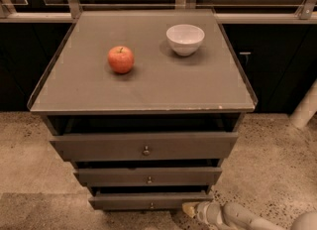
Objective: Close bottom drawer
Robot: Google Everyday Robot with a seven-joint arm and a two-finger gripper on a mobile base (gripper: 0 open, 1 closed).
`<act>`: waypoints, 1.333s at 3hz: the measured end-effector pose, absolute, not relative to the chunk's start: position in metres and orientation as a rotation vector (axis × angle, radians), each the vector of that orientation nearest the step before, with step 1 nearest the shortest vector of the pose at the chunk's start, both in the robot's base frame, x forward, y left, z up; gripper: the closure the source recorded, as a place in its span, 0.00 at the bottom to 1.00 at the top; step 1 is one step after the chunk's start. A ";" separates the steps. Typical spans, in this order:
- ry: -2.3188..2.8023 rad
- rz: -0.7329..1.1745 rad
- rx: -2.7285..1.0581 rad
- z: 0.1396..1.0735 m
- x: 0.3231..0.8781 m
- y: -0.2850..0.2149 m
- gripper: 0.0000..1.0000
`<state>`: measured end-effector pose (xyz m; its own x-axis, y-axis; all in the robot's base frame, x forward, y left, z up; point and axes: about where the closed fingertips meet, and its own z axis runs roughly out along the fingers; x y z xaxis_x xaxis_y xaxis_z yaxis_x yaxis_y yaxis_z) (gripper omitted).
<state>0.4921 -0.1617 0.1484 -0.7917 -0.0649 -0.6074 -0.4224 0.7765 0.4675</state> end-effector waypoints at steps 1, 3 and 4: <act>2.387 0.813 -0.362 0.148 0.491 -0.162 1.00; 2.358 0.799 -0.404 0.149 0.517 -0.148 1.00; 2.358 0.811 -0.419 0.149 0.522 -0.145 1.00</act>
Offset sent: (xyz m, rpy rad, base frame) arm 0.0402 0.0147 0.0020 -0.0234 -0.0592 0.0273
